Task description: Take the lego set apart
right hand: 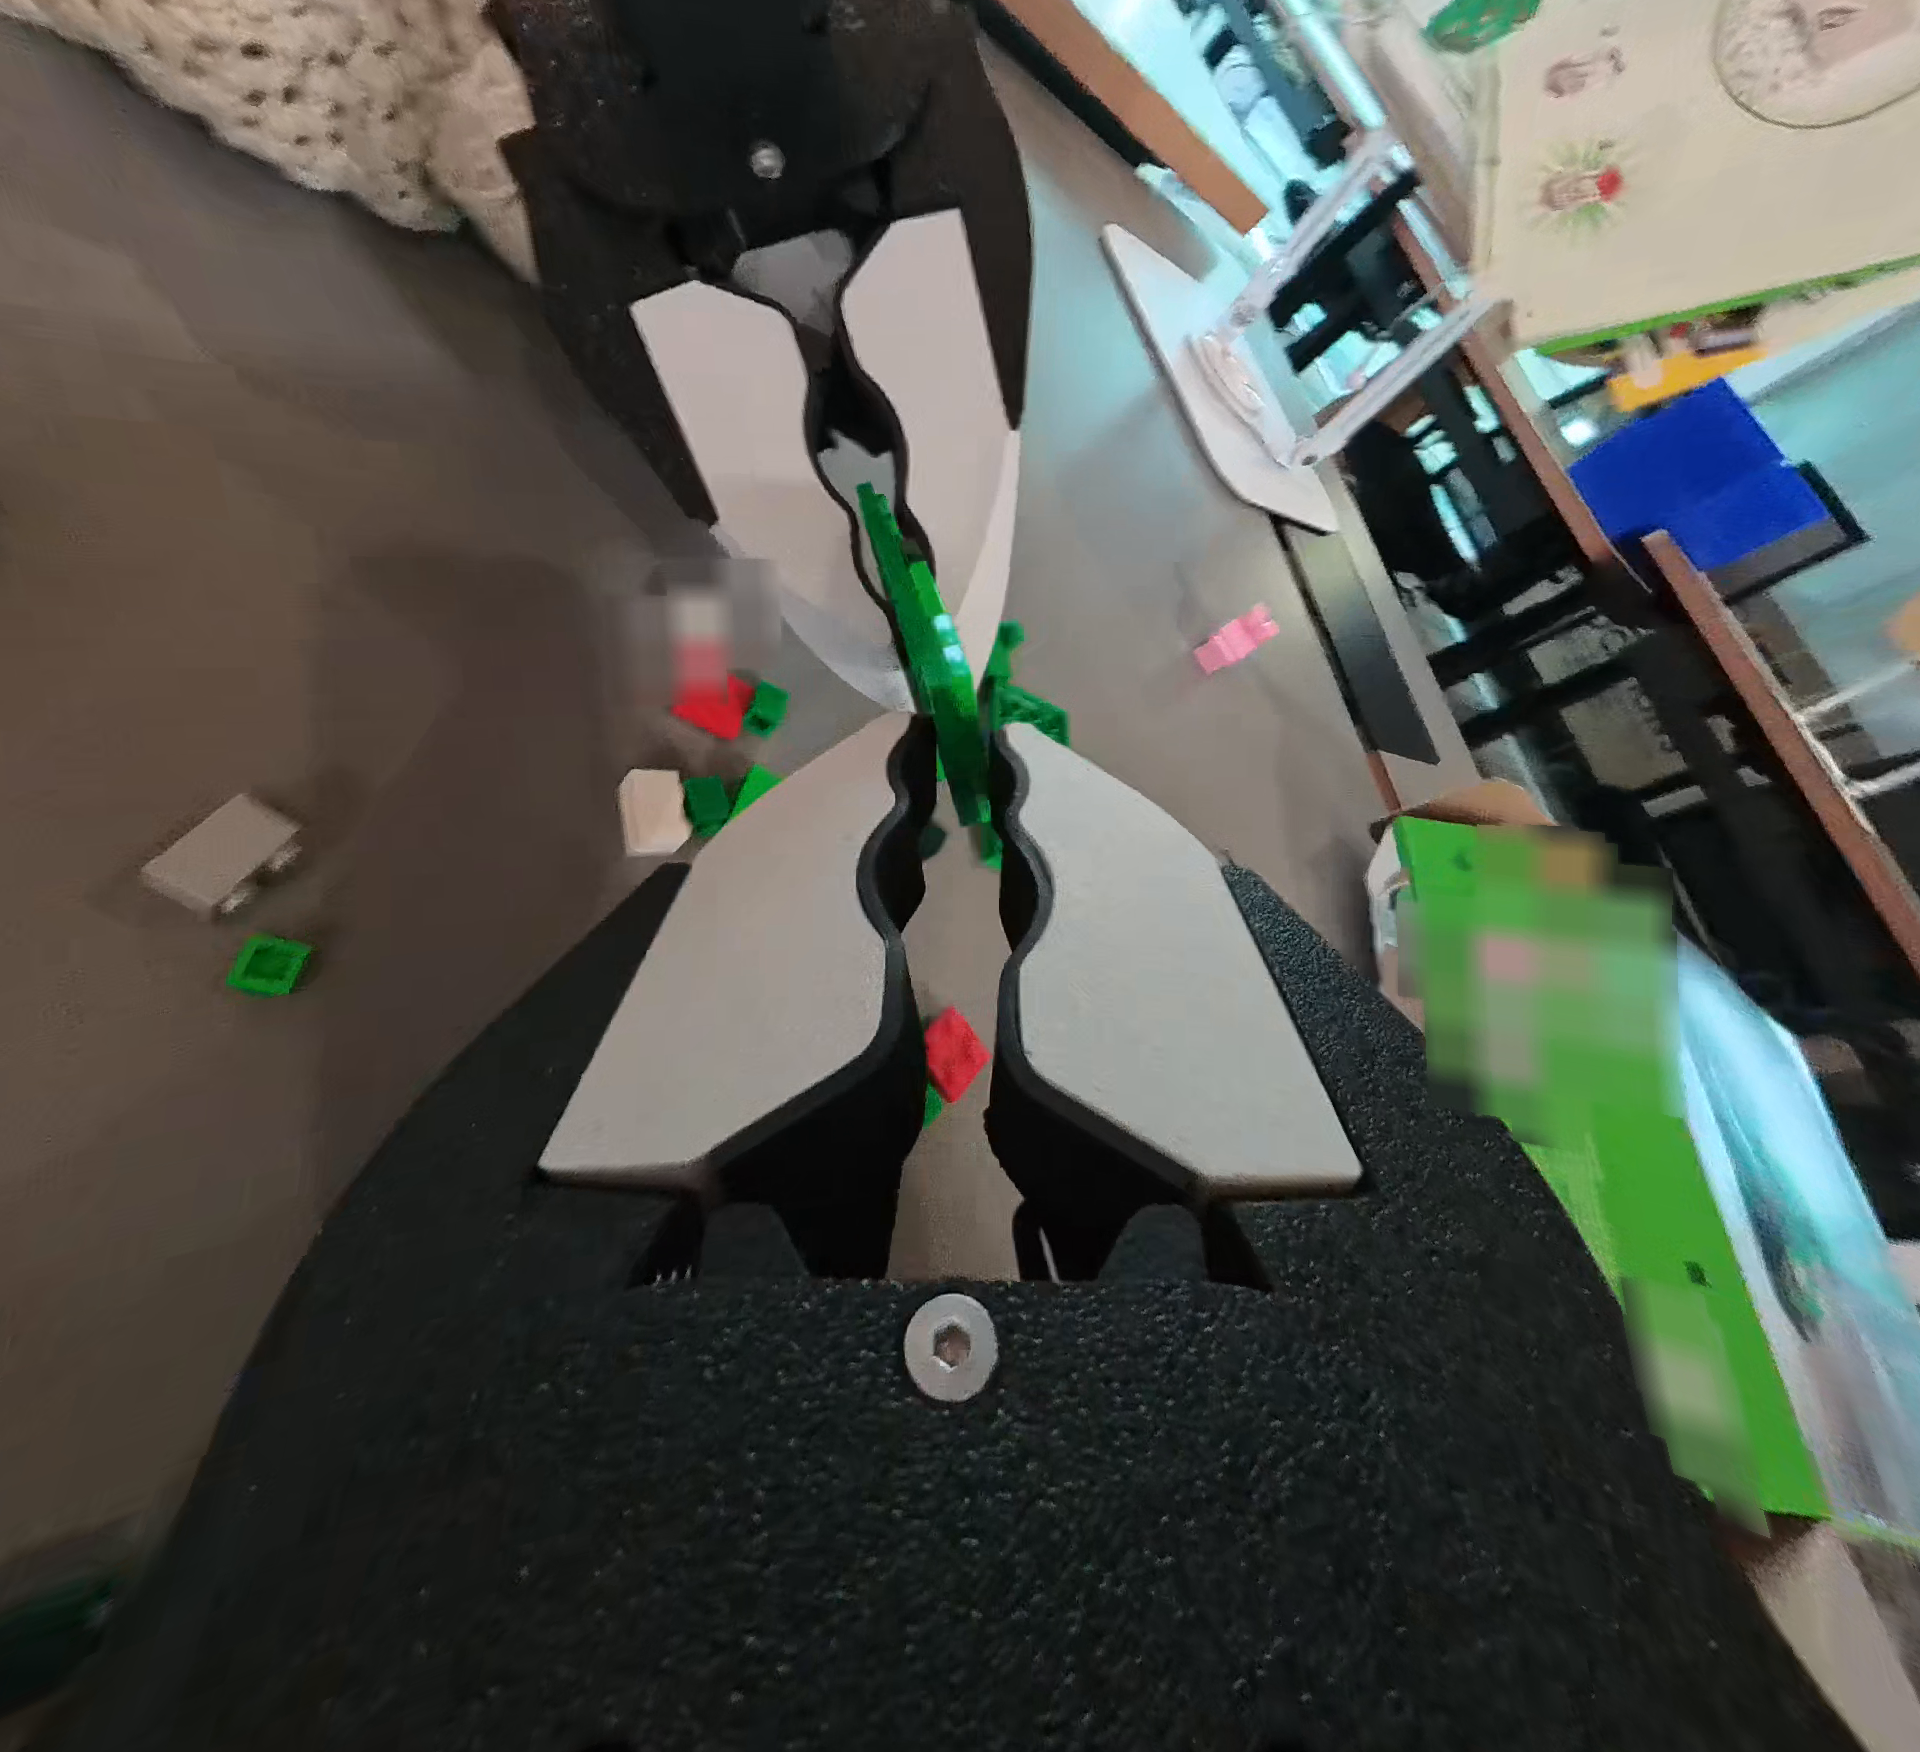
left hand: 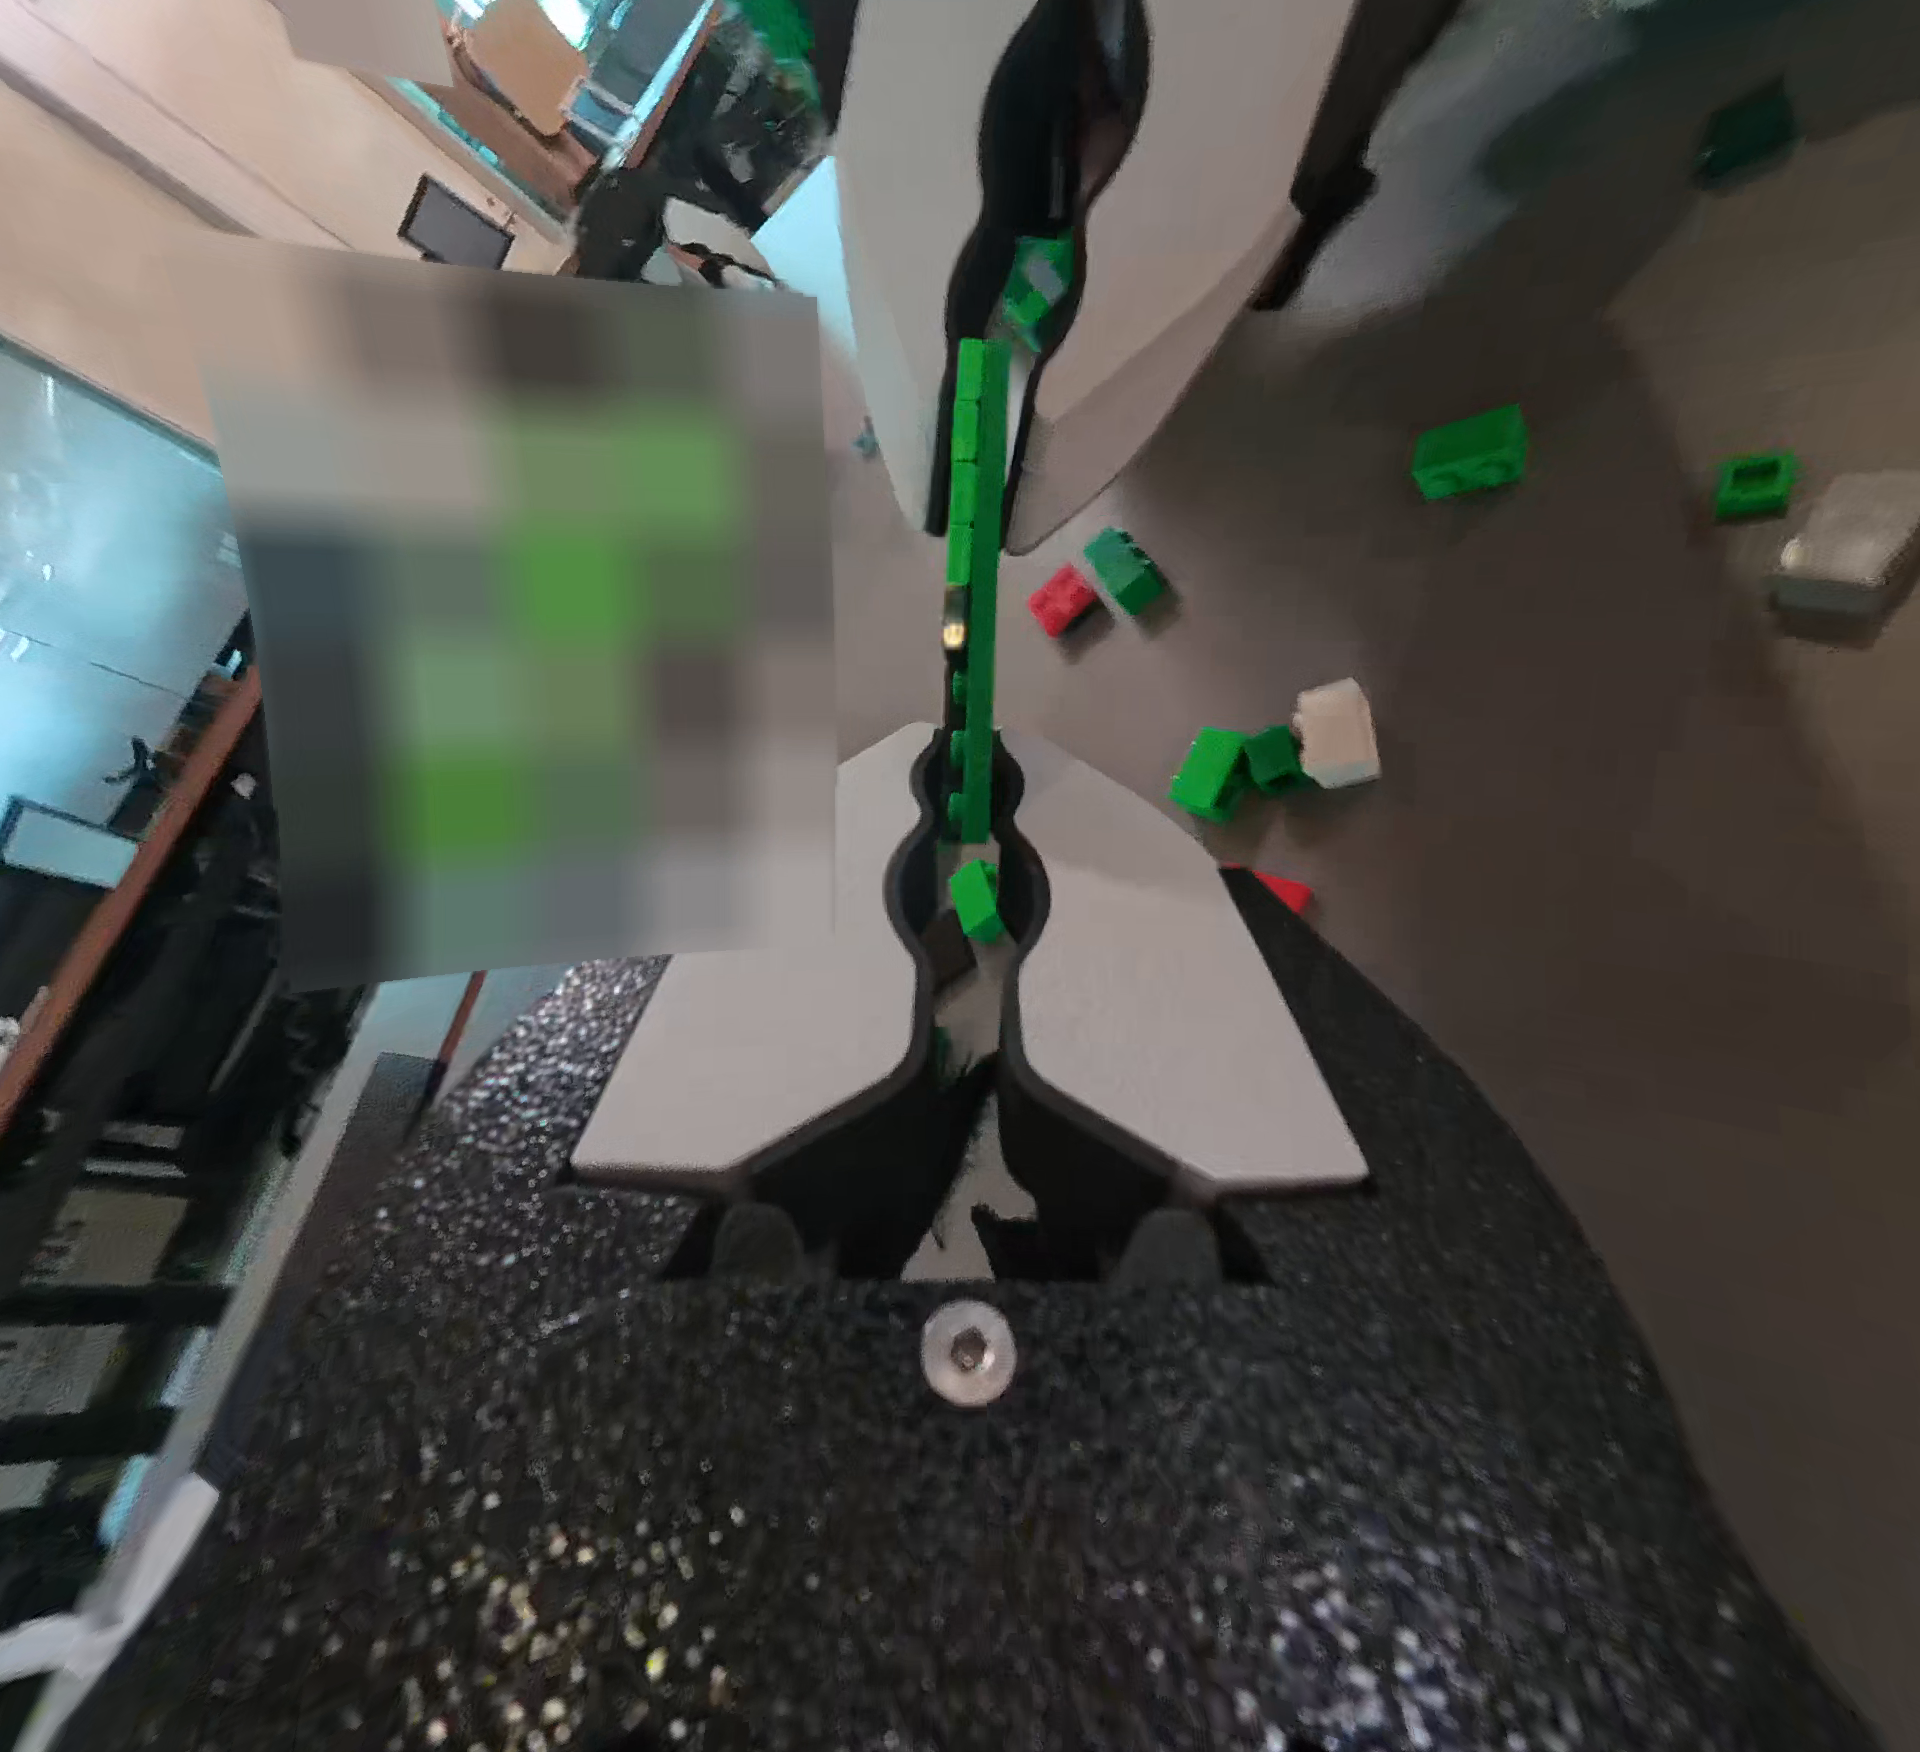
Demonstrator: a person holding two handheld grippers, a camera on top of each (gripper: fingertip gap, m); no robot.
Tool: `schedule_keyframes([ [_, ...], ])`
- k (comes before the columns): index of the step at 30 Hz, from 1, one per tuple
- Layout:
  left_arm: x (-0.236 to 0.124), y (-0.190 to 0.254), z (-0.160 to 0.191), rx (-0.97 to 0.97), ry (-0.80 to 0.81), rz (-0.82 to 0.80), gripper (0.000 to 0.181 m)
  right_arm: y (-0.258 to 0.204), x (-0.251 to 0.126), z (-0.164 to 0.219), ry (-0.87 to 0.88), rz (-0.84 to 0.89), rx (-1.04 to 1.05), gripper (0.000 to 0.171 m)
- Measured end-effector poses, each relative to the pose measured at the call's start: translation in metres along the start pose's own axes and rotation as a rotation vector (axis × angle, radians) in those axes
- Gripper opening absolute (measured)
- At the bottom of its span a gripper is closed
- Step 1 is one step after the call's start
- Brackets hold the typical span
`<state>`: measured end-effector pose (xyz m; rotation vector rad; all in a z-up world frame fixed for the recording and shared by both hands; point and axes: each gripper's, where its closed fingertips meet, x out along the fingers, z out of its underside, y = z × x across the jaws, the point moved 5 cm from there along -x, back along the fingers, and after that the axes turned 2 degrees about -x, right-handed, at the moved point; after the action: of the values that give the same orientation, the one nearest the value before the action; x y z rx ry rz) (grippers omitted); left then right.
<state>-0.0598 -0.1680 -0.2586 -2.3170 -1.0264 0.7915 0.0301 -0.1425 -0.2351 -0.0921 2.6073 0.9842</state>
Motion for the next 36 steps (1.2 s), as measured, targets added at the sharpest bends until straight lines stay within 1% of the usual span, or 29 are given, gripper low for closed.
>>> schedule_keyframes([
  [3, -0.003, -0.012, -0.004, -0.149, 0.024, -0.036, 0.007, 0.009, 0.001, -0.007, 0.013, 0.108, 0.011, 0.010],
  [6, -0.004, -0.018, -0.006, -0.209, 0.029, -0.084, 0.007, 0.014, 0.002, -0.011, 0.010, 0.175, 0.040, 0.011],
  [8, -0.005, -0.021, -0.007, -0.191, 0.021, -0.126, 0.008, 0.017, 0.003, -0.012, 0.028, 0.177, 0.114, 0.011],
  [11, -0.007, -0.022, -0.010, -0.103, 0.006, -0.192, 0.008, 0.020, 0.002, -0.011, 0.079, 0.145, 0.248, 0.012],
  [14, -0.007, -0.022, -0.010, -0.135, 0.024, -0.161, 0.008, 0.021, 0.001, -0.010, 0.100, 0.120, 0.282, 0.012],
  [16, -0.008, -0.025, -0.008, -0.191, 0.042, -0.114, 0.013, 0.018, 0.003, -0.011, 0.086, 0.114, 0.241, 0.010],
  [19, -0.015, -0.029, -0.006, -0.259, 0.088, -0.065, 0.024, 0.010, 0.006, -0.013, 0.056, 0.120, 0.112, 0.006],
  [21, -0.021, -0.030, -0.008, -0.234, 0.119, -0.052, 0.027, 0.008, 0.008, -0.012, 0.035, 0.117, 0.081, 0.006],
  [23, -0.022, -0.031, -0.005, -0.184, 0.073, -0.084, 0.028, 0.009, 0.007, -0.012, 0.043, 0.121, 0.081, 0.006],
  [25, -0.019, -0.029, -0.004, -0.202, 0.056, -0.079, 0.035, 0.014, 0.004, -0.012, 0.047, 0.158, 0.092, 0.006],
  [26, -0.017, -0.029, -0.005, -0.238, 0.054, -0.077, 0.040, 0.016, 0.003, -0.012, 0.051, 0.179, 0.112, 0.006],
  [28, -0.012, -0.030, -0.006, -0.350, 0.061, -0.070, 0.043, 0.023, 0.000, -0.014, 0.068, 0.243, 0.140, 0.006],
  [29, -0.010, -0.028, -0.010, -0.426, 0.094, -0.031, 0.044, 0.026, -0.003, -0.016, 0.082, 0.296, 0.107, 0.006],
  [31, -0.009, -0.027, -0.018, -0.600, 0.185, 0.061, 0.049, 0.028, -0.008, -0.020, 0.069, 0.419, -0.069, 0.006],
  [33, -0.013, -0.030, -0.027, -0.778, 0.309, 0.150, 0.048, 0.025, -0.010, -0.024, 0.034, 0.518, -0.283, 0.005],
  [36, -0.023, -0.041, -0.034, -1.013, 0.494, 0.256, 0.029, 0.020, -0.007, -0.026, -0.046, 0.600, -0.502, 0.005],
])
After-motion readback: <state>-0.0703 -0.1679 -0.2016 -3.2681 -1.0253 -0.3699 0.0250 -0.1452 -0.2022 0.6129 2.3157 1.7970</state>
